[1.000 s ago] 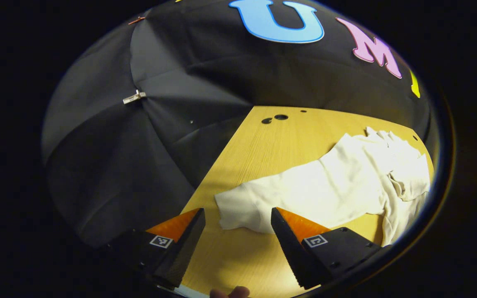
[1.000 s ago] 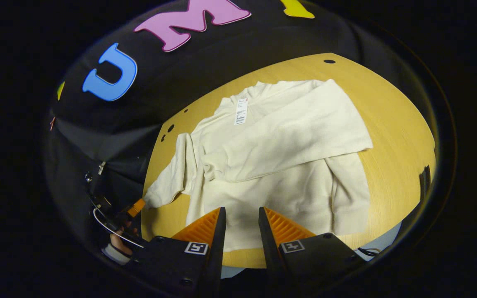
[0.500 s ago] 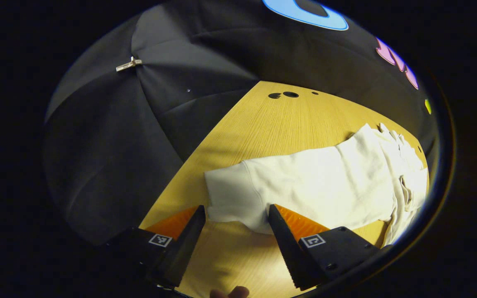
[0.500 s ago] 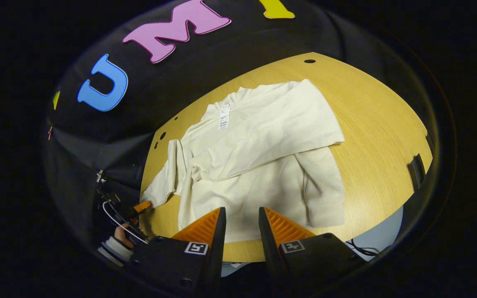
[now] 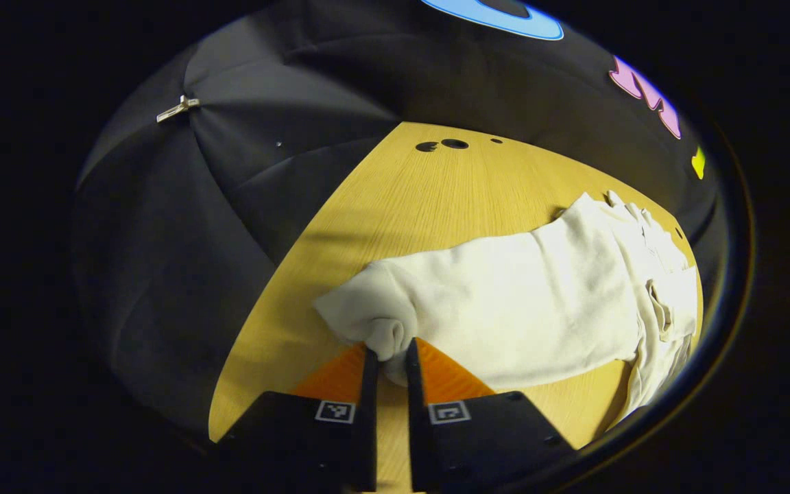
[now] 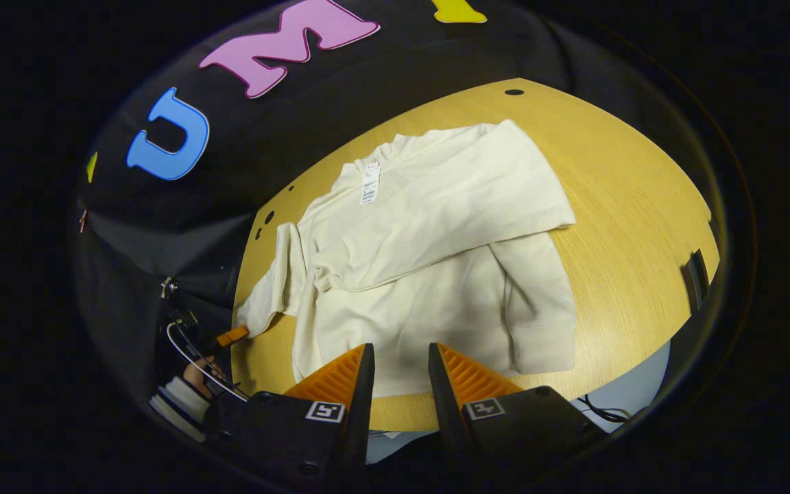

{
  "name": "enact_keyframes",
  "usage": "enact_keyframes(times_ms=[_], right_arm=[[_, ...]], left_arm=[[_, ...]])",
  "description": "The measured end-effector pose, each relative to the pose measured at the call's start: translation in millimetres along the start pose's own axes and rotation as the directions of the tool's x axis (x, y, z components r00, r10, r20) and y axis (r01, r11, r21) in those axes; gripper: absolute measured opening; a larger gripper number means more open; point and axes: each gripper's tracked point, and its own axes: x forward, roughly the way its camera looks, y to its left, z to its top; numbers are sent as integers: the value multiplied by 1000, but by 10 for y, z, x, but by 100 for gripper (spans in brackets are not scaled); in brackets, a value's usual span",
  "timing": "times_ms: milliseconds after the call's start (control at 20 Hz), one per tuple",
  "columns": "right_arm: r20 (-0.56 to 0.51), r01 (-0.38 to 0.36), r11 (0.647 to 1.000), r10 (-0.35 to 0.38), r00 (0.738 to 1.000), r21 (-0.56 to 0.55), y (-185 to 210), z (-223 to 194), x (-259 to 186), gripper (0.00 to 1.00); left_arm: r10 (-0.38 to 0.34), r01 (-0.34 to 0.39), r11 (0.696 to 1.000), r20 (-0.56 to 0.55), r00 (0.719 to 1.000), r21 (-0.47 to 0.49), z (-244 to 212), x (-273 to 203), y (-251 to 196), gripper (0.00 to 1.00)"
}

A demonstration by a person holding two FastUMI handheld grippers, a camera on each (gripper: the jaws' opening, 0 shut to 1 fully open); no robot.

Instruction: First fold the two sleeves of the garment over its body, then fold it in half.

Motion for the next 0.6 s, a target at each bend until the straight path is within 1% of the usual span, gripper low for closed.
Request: enact_keyframes(times_ms=[50, 150, 300, 450, 600], right_arm=[[-2, -3, 1000, 3, 1000, -3, -14, 2, -6, 48], [1, -11, 1000, 11, 1000, 6, -75, 40, -38, 48], [12, -13, 999, 13, 1000, 29, -206, 129, -69, 48], [16, -19, 999, 18, 1000, 44, -325, 204, -107, 49], [13, -22, 998, 21, 1000, 51, -460, 250, -121, 48]], left_arm=[[6, -6, 1000, 1, 1000, 3, 7, -19, -7, 16], [22, -22, 1000, 4, 1000, 9, 11, -17, -16, 9], [43, -43, 999, 14, 999, 14, 33, -57, -46, 7], [53, -54, 998, 68, 996, 14, 155, -188, -117, 7], [23, -24, 1000, 137, 990, 6, 362, -443, -350, 7]])
